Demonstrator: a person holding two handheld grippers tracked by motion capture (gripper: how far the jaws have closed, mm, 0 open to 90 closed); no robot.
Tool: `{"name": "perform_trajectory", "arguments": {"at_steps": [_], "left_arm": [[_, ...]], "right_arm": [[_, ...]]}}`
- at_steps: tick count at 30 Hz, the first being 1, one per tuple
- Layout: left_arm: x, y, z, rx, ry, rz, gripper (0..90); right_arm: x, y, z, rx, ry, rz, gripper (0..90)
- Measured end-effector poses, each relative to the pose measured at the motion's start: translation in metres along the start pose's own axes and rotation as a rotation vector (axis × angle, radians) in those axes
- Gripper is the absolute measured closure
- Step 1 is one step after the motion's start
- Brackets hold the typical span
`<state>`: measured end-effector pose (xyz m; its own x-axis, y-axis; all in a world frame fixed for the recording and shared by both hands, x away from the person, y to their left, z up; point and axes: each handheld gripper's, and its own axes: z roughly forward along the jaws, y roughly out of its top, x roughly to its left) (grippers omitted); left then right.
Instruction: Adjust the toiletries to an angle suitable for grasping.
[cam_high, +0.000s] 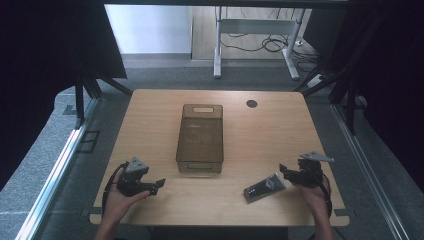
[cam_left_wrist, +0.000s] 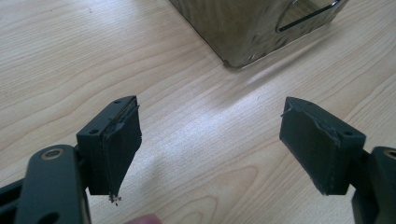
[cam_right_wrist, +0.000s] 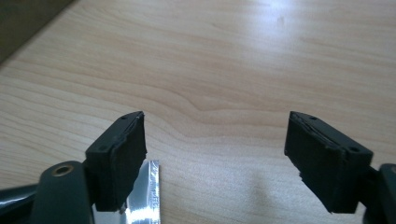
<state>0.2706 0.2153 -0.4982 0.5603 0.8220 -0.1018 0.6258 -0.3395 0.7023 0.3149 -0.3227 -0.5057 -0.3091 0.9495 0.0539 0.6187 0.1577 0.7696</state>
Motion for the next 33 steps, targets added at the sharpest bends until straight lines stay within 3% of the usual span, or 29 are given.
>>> {"name": "perform_trajectory", "arguments": {"at_steps": [4, 14, 18, 24, 25, 29, 33], "left_arm": [[0.001, 0.0, 0.001, 0.0, 0.0, -0.004, 20.9], [0.0, 0.0, -0.001, -0.006, -0.005, 0.004, 20.9], [0.001, -0.001, 0.001, 0.001, -0.005, 0.002, 20.8], [0.002, -0.001, 0.002, 0.006, -0.008, -0.003, 20.9], [0.002, -0.001, 0.002, 0.006, -0.006, -0.004, 20.9], [0.002, 0.001, 0.0, -0.001, -0.001, -0.012, 20.9], [0.001, 0.001, 0.0, 0.003, -0.001, -0.01, 20.9]], "right_arm": [[-0.003, 0.002, -0.003, 0.001, 0.018, -0.021, 28.0], [-0.004, 0.0, -0.005, 0.017, 0.056, -0.013, 35.8], [-0.003, -0.001, -0.003, 0.037, 0.046, -0.062, 40.7], [-0.005, 0.001, -0.003, 0.042, 0.064, -0.064, 44.1], [-0.007, 0.003, -0.003, 0.051, 0.095, -0.052, 46.2], [-0.009, 0.007, -0.001, 0.065, 0.115, -0.041, 49.2], [-0.007, 0.013, 0.002, 0.128, 0.138, -0.077, 52.8]]}}
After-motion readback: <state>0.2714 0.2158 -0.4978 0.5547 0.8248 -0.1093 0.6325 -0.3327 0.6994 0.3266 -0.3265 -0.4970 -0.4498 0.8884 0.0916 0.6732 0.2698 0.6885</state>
